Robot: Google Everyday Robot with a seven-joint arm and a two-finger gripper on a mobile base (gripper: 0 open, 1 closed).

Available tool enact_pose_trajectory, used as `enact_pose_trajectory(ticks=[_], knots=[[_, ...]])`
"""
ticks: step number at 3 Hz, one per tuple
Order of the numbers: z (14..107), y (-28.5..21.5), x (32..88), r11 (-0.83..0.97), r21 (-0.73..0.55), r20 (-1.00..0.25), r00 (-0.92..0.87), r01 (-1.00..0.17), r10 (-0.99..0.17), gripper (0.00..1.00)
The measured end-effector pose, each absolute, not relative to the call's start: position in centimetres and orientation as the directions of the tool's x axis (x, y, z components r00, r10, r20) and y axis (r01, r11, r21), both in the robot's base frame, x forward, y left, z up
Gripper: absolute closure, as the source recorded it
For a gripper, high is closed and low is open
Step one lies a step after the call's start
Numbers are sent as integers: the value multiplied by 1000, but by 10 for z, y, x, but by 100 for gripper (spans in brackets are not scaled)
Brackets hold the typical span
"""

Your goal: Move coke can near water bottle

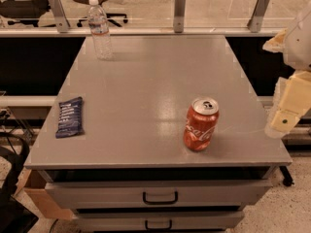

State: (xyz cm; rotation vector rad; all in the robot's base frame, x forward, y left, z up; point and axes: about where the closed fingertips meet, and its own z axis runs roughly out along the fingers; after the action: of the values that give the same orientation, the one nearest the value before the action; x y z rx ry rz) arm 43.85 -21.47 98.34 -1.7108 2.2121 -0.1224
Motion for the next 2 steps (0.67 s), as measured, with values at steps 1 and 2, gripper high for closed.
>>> enact_pose_trajectory(ticks=[1,2], knots=[[983,-215,438,271,-272,-213,-217,-923,-953,0],[981,-218,437,277,-261,-250,-212,-925,-945,0]])
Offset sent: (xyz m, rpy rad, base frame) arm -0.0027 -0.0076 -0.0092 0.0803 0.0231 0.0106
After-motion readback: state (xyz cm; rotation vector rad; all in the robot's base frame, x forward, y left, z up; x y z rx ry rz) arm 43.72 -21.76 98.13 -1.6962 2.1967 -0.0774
